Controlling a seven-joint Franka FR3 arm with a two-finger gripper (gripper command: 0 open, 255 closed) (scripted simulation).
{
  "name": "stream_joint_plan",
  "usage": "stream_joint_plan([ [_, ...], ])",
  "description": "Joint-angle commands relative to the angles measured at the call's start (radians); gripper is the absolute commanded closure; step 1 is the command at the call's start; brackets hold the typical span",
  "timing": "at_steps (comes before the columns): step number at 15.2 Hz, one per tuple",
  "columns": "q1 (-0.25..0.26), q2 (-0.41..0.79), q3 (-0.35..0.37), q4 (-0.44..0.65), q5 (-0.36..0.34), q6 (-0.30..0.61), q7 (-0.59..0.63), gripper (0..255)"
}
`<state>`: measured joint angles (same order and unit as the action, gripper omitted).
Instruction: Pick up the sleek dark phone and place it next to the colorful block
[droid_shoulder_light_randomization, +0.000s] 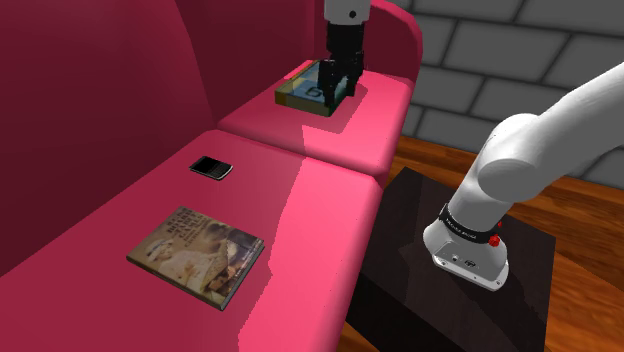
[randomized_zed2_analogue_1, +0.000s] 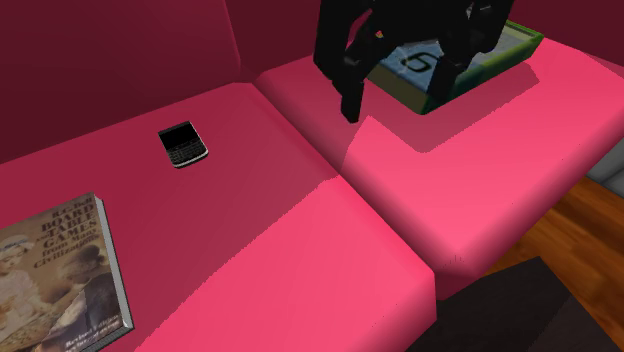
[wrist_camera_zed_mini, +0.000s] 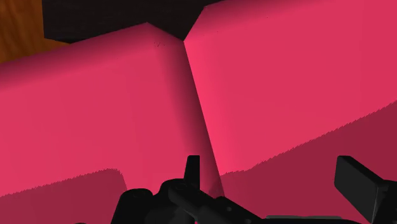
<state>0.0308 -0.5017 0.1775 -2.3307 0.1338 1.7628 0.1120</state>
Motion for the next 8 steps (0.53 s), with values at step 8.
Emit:
stream_joint_plan([
  [8,0.025,0.295,0.119,0.145,-0.024,0.186,0.137,0],
])
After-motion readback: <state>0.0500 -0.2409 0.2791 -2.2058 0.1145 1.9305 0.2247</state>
